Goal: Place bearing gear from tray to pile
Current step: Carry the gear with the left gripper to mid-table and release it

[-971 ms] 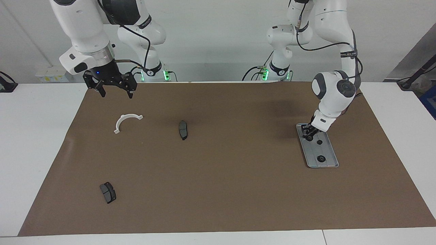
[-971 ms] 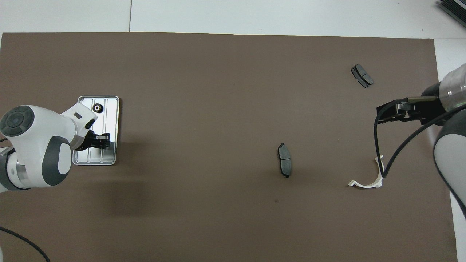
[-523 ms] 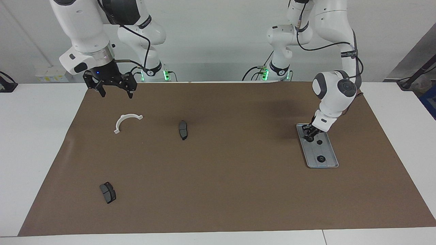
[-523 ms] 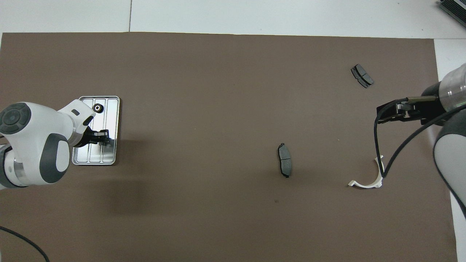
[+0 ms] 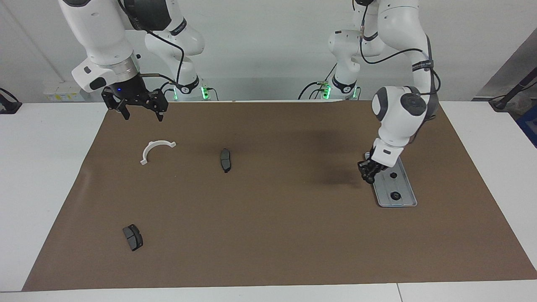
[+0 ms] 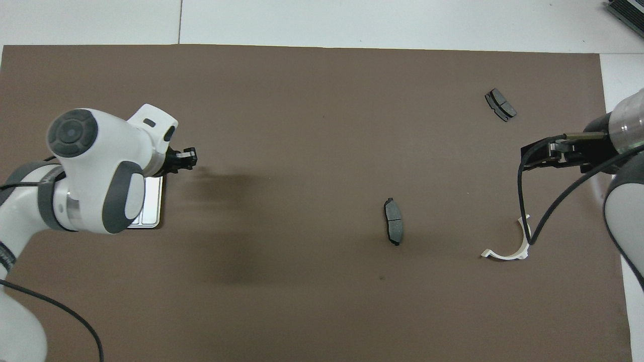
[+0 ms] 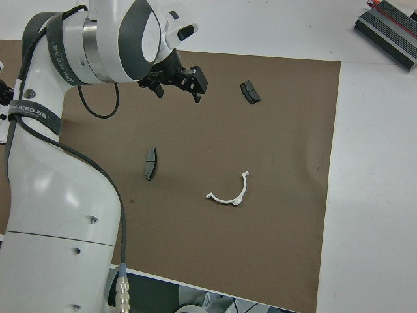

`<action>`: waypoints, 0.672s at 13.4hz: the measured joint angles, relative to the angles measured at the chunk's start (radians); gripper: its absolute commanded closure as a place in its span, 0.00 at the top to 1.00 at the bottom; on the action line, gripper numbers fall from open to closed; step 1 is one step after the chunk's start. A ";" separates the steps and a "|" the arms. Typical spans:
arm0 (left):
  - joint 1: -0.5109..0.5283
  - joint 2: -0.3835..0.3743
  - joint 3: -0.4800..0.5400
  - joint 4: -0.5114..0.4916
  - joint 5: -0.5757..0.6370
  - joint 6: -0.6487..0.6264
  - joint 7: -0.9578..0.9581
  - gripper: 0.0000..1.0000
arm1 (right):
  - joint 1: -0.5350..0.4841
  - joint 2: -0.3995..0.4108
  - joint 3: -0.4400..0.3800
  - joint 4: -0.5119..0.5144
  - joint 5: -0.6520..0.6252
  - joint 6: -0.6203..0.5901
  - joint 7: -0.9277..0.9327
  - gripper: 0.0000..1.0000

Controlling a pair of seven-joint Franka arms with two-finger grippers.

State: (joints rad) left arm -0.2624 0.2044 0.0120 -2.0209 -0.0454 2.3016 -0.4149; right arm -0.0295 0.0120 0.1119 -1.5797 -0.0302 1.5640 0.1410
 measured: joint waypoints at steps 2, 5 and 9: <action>-0.132 0.006 -0.004 0.000 0.000 0.011 -0.145 0.24 | 0.000 0.000 0.000 -0.005 0.007 0.000 0.000 1.00; -0.310 0.015 -0.005 -0.015 0.000 0.074 -0.277 0.49 | 0.000 0.000 0.000 -0.010 0.007 0.000 0.000 1.00; -0.375 0.020 -0.004 -0.062 0.000 0.134 -0.287 1.00 | 0.000 -0.001 0.000 -0.016 0.007 0.000 0.000 1.00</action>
State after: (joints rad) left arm -0.6376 0.2242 0.0078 -2.0828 -0.0456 2.4352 -0.7023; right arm -0.0293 0.0110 0.1123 -1.5952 -0.0230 1.5636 0.1410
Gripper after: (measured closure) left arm 0.423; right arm 0.000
